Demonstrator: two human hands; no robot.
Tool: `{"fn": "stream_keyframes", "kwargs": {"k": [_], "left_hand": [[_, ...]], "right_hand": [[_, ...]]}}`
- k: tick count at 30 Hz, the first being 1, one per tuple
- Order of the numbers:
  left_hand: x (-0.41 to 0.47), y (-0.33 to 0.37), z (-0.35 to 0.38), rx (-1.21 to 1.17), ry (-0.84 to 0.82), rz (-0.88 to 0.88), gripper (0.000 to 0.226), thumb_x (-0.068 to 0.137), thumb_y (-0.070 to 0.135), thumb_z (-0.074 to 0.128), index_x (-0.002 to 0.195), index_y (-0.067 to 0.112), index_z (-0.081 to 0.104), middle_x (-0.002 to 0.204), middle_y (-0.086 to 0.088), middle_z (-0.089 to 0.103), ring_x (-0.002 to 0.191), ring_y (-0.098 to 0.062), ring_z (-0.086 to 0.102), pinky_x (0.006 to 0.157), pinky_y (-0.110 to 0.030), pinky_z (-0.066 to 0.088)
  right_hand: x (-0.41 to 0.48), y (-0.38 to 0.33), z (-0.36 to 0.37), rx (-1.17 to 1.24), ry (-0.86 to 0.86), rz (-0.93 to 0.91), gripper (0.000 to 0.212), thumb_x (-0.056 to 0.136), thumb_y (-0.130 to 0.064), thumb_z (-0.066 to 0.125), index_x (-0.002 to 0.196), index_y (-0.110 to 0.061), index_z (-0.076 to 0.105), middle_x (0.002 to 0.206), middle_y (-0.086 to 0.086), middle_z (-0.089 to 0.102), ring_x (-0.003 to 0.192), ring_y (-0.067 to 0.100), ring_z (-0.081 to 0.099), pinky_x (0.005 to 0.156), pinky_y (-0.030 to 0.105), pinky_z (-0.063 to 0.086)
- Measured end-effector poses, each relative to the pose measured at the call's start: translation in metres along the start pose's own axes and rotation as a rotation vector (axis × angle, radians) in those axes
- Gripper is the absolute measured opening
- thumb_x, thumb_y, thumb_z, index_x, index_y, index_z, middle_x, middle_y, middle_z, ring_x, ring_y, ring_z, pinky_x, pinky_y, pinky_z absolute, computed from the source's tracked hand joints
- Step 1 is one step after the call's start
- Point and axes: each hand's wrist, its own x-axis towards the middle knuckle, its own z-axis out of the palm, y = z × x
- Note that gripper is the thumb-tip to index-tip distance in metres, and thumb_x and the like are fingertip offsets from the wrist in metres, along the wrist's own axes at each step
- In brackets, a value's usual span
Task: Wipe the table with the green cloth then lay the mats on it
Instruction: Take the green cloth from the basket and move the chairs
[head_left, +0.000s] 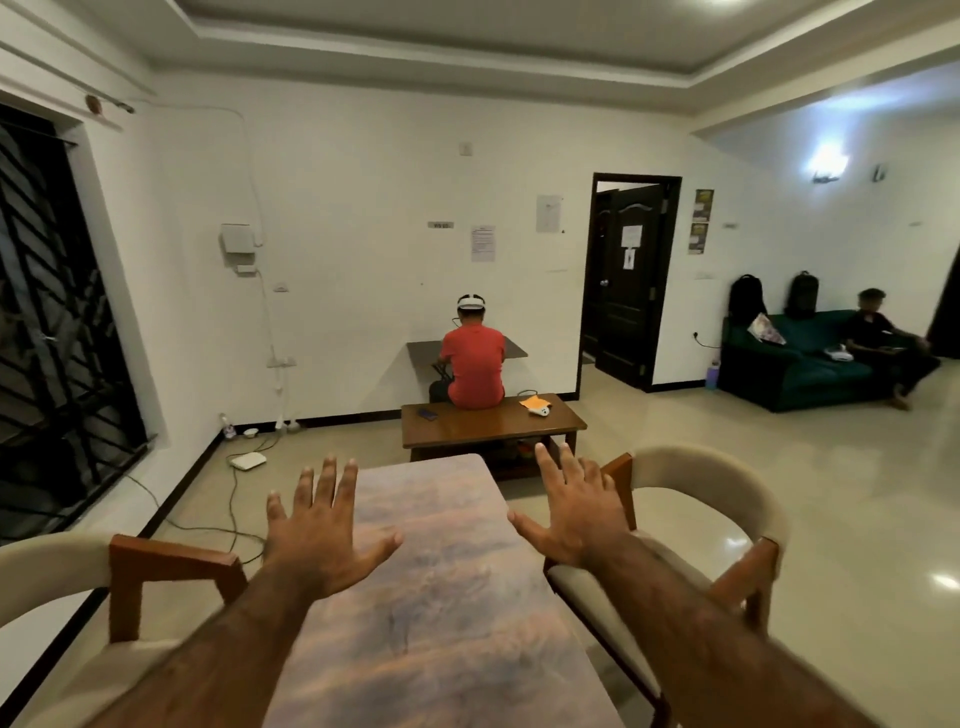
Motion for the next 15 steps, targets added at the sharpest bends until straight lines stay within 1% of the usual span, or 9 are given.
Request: {"fn": "stream_keyframes", "kwargs": {"k": [4, 7, 11, 15], "left_hand": [[0.006, 0.013, 0.002, -0.015, 0.046, 0.032, 0.13, 0.078, 0.108, 0.01, 0.171, 0.024, -0.024, 0.182, -0.007, -0.025, 0.17, -0.035, -0.01, 0.132, -0.07, 0.01], [0.007, 0.019, 0.003, 0.0, 0.048, 0.048, 0.129, 0.078, 0.108, 0.008, 0.17, 0.024, -0.028, 0.181, -0.007, -0.027, 0.17, -0.035, -0.013, 0.132, -0.071, 0.008], [0.01, 0.025, 0.001, 0.019, 0.057, 0.05, 0.128, 0.076, 0.109, 0.007, 0.165, 0.025, -0.034, 0.177, -0.006, -0.037, 0.167, -0.036, -0.024, 0.125, -0.081, -0.003], [0.01, 0.027, -0.001, 0.042, 0.041, 0.059, 0.132, 0.073, 0.11, 0.003, 0.17, 0.026, -0.028, 0.174, -0.005, -0.043, 0.164, -0.036, -0.031, 0.119, -0.085, -0.011]], "right_hand": [[0.001, 0.009, 0.005, -0.003, 0.01, 0.002, 0.114, 0.09, -0.096, 0.038, 0.174, -0.037, -0.012, 0.186, 0.006, -0.003, 0.17, 0.04, 0.007, 0.132, 0.064, 0.021], [0.004, 0.009, 0.007, -0.007, 0.015, -0.009, 0.114, 0.09, -0.097, 0.038, 0.174, -0.038, -0.012, 0.186, 0.005, -0.004, 0.17, 0.04, 0.007, 0.132, 0.065, 0.019], [0.007, 0.004, 0.009, -0.002, 0.043, -0.031, 0.114, 0.09, -0.096, 0.039, 0.174, -0.037, -0.011, 0.185, 0.007, -0.004, 0.169, 0.041, 0.008, 0.132, 0.065, 0.021], [0.006, -0.003, 0.007, -0.003, 0.058, -0.074, 0.114, 0.091, -0.094, 0.04, 0.175, -0.034, -0.01, 0.185, 0.009, -0.004, 0.168, 0.043, 0.007, 0.132, 0.066, 0.023]]}}
